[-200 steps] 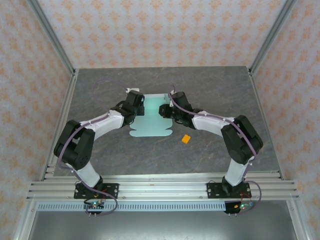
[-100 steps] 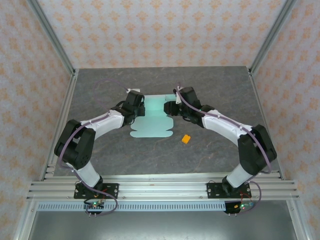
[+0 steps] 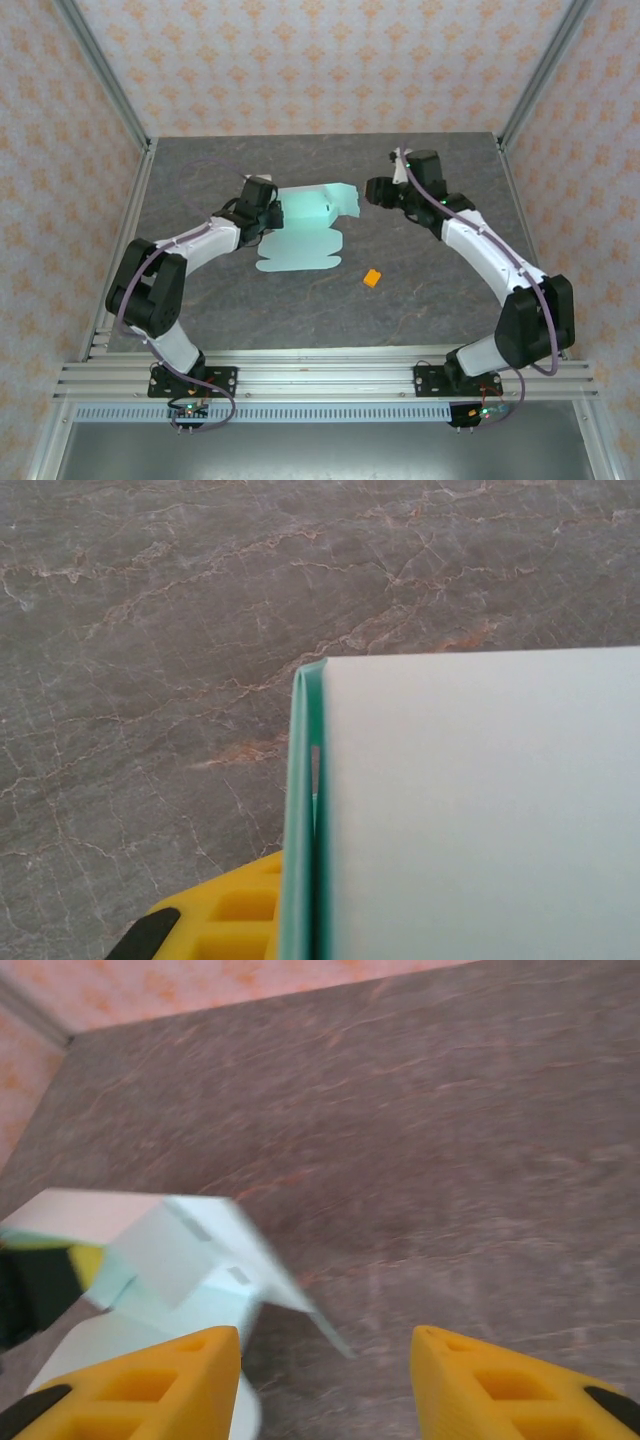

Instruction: Fold the paper box

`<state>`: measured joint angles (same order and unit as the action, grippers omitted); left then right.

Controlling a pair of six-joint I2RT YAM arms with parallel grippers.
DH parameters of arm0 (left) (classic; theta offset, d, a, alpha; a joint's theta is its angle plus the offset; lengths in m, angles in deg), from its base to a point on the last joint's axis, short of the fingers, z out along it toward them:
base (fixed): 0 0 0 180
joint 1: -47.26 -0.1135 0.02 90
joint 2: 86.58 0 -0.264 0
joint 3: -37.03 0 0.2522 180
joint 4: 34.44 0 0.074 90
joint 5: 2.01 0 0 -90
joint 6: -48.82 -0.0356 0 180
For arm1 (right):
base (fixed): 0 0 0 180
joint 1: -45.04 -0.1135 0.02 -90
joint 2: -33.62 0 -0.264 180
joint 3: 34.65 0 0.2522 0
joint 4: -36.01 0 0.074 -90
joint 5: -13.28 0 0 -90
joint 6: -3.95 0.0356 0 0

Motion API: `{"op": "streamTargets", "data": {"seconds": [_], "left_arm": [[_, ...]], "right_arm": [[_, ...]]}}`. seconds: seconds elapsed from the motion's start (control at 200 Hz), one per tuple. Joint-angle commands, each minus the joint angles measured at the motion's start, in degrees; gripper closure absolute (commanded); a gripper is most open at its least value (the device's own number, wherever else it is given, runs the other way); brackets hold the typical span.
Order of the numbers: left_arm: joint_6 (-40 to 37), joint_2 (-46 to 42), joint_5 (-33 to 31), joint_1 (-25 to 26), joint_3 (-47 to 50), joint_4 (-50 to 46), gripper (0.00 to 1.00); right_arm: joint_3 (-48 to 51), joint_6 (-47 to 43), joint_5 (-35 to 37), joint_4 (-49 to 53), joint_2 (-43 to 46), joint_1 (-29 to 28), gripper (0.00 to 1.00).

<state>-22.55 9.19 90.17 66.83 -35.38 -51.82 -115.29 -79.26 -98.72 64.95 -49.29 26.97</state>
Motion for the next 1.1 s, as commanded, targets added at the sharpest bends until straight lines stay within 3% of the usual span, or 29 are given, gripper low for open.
{"op": "streamTargets", "data": {"seconds": [0.0,0.125,0.285,0.566,1.096], "left_arm": [[1.2,-3.7,3.5,-1.3,0.6,0.6,0.93],[1.2,-5.4,5.1,-2.2,1.1,0.2,0.93],[1.1,-6.6,6.4,-2.3,0.6,-0.4,0.93],[0.6,-6.9,6.1,-2.3,-0.8,-1.9,0.93],[-0.3,-4.9,7.1,-2.1,-2.5,-3.2,0.93]], "right_arm": [[-2.8,1.0,-0.2,1.9,-1.9,4.5,0.52],[-7.0,-2.0,-3.4,4.7,-8.5,7.0,0.52],[-9.4,-7.6,-18.5,0.5,-14.5,7.0,0.52],[-12.1,-17.3,-35.1,2.3,-17.8,6.6,0.53],[-16.1,-24.3,-40.1,8.4,-20.9,1.8,0.56]]}}
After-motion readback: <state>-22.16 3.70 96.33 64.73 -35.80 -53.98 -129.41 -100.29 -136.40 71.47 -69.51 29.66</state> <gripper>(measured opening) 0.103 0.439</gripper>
